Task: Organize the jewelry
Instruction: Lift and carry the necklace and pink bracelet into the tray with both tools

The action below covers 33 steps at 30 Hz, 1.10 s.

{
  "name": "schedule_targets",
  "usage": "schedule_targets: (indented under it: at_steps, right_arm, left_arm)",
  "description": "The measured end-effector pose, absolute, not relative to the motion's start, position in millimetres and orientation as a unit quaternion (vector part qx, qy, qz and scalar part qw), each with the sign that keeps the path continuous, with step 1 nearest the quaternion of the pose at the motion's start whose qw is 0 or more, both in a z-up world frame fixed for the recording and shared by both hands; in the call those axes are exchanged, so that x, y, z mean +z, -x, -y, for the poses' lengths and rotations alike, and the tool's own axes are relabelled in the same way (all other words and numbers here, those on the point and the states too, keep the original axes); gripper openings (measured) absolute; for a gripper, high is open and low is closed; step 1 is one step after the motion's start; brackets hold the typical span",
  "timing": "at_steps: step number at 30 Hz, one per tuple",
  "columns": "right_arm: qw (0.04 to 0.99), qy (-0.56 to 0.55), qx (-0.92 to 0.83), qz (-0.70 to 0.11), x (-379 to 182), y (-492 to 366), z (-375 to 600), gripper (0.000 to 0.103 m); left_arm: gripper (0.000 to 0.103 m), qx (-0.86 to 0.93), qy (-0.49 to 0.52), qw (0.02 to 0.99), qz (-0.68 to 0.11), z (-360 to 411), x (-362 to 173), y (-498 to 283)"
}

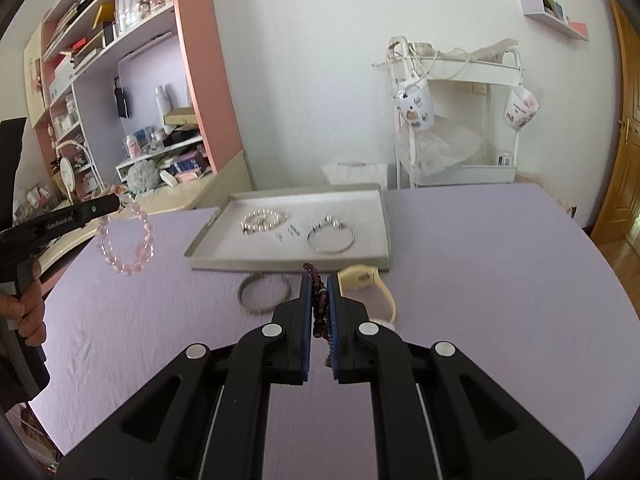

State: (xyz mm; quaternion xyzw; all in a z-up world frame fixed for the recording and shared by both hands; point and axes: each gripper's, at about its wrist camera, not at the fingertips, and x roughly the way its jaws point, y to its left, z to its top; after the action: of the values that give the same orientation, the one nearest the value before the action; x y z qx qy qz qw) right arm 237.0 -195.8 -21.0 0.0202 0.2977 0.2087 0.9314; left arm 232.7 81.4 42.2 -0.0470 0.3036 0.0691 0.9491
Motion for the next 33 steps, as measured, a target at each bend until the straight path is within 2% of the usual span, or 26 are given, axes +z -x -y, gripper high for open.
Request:
schedule_targets:
  at_steps: [15, 27, 33]
  right_arm:
    - [0.937, -0.018, 0.214, -0.277, 3.1, -289.4, 171.7, 0.008]
    - [0.938, -0.012, 0.214, -0.274, 5.6, -356.4, 146.2, 0.008]
    - [0.93, -0.013, 0.221, -0.293, -14.1, -385.7, 126.8, 0.008]
  left_arm:
    - [0.013, 0.06, 0.044, 0.949, -0.305, -84.2, 61.8, -285.4]
    - [0.013, 0.054, 0.06, 0.945, -0.318, -92.1, 47.6, -343.2]
    - [0.013, 0.044, 0.06, 0.942, -0.328, -92.1, 34.5, -371.6]
